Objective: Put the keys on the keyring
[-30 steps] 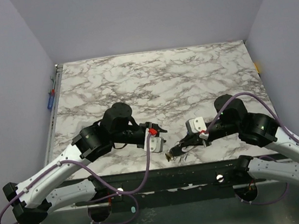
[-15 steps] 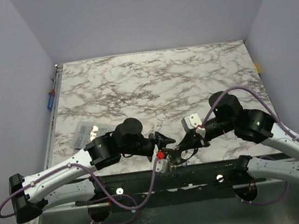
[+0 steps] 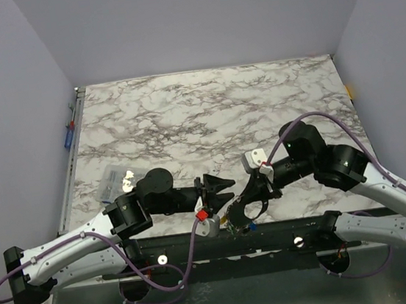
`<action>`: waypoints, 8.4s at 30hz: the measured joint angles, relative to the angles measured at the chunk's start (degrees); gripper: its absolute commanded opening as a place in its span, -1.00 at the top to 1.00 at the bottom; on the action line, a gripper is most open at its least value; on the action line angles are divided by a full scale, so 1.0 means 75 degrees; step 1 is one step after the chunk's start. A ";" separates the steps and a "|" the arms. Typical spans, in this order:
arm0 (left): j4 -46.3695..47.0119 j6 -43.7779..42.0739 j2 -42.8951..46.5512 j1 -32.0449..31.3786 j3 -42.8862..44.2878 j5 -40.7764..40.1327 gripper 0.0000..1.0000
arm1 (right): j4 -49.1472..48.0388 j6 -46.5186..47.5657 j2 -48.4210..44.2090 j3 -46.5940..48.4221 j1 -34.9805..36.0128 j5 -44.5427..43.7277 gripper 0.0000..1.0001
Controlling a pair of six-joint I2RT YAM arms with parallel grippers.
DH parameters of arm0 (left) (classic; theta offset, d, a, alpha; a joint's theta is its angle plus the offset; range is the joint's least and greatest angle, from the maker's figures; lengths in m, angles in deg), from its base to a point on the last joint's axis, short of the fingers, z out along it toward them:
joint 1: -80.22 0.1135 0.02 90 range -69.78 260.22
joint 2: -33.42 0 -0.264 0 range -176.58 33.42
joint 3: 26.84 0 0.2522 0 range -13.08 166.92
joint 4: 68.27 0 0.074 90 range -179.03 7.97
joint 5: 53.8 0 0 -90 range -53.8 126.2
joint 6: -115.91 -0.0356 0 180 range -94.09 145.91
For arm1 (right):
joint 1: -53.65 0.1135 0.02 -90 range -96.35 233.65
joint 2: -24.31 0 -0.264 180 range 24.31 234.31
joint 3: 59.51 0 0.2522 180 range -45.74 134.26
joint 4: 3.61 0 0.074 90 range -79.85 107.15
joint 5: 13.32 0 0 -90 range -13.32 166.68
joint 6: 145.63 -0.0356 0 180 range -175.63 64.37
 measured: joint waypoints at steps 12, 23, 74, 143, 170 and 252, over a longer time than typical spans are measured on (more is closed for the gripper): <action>0.0163 0.0111 0.0254 -0.0017 -0.0213 0.0064 0.08 | -0.0058 -0.0335 0.0236 0.0134 0.0000 0.0026 0.99; 0.0871 0.0425 0.0533 -0.0017 -0.0583 0.0169 0.05 | -0.0128 -0.0472 0.0289 0.0221 0.0000 0.0090 0.99; -0.0766 -0.0082 0.0947 -0.0020 -0.0385 -0.0845 0.06 | 0.1329 -0.1361 0.2183 0.2250 -0.0493 0.0667 0.99; -0.1198 0.4485 -0.0522 -0.0026 0.1641 -0.1411 0.26 | 0.0216 -0.1329 0.1396 0.1440 -0.0522 -0.0160 0.99; -0.1102 0.4555 -0.0618 -0.0020 0.1568 -0.1483 0.87 | 0.0137 -0.1122 0.1399 0.1399 -0.0536 -0.0297 0.99; -0.1078 0.8373 -0.4779 -0.0886 -0.0029 -0.5228 -0.61 | -0.2600 -0.4444 -0.1842 -0.2634 -0.0560 -0.7799 -0.57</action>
